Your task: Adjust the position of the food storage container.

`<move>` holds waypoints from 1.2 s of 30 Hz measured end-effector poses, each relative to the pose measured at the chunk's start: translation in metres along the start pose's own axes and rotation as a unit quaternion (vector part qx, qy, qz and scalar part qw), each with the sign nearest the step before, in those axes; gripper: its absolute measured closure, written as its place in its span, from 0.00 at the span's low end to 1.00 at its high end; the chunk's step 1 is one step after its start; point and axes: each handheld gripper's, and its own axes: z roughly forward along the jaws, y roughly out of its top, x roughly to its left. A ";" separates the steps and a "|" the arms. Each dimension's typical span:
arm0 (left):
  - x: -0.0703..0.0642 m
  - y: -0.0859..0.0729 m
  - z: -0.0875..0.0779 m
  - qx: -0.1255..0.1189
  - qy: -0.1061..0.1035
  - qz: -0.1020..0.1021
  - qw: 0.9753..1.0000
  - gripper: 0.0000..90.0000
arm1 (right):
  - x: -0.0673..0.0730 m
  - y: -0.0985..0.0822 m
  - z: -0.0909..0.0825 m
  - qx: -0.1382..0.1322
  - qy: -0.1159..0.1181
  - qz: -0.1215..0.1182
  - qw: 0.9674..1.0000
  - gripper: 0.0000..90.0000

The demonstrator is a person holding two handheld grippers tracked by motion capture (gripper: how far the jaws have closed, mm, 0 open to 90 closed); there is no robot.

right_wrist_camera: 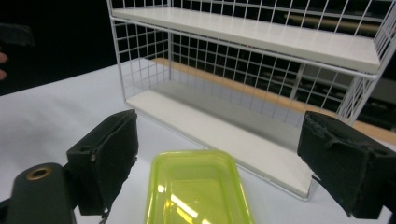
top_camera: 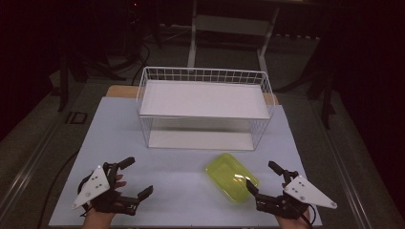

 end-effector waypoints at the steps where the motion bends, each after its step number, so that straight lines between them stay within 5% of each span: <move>1: 0.000 0.000 0.000 0.000 0.000 0.000 1.000 0.00 | -0.001 0.000 0.000 0.001 0.020 0.006 1.000 0.14; 10: 0.004 -0.007 0.001 0.007 0.007 0.014 1.000 0.00 | 0.000 -0.007 0.008 0.037 0.056 0.029 0.997 0.22; 16: 0.001 -0.009 0.001 0.010 0.002 0.017 1.000 0.00 | 0.005 -0.016 0.017 0.071 0.070 0.023 0.995 0.50; 21: 0.001 -0.010 0.002 0.011 0.002 0.010 1.000 0.00 | 0.012 -0.035 0.034 0.132 0.112 0.042 0.984 0.68; 27: 0.000 -0.010 0.003 0.013 0.001 0.011 1.000 0.00 | 0.019 -0.051 0.047 0.180 0.121 0.036 0.975 0.85; 28: 0.001 -0.011 0.004 0.012 0.000 0.008 1.000 0.00 | 0.021 -0.055 0.049 0.196 0.125 0.030 0.972 0.96; 33: 0.000 -0.011 0.006 0.017 0.000 0.011 1.000 0.00 | 0.025 -0.060 0.054 0.214 0.153 0.023 0.964 1.00; 36: 0.000 -0.011 0.007 0.017 -0.001 0.011 1.000 0.00 | 0.028 -0.062 0.056 0.217 0.156 0.018 0.964 1.00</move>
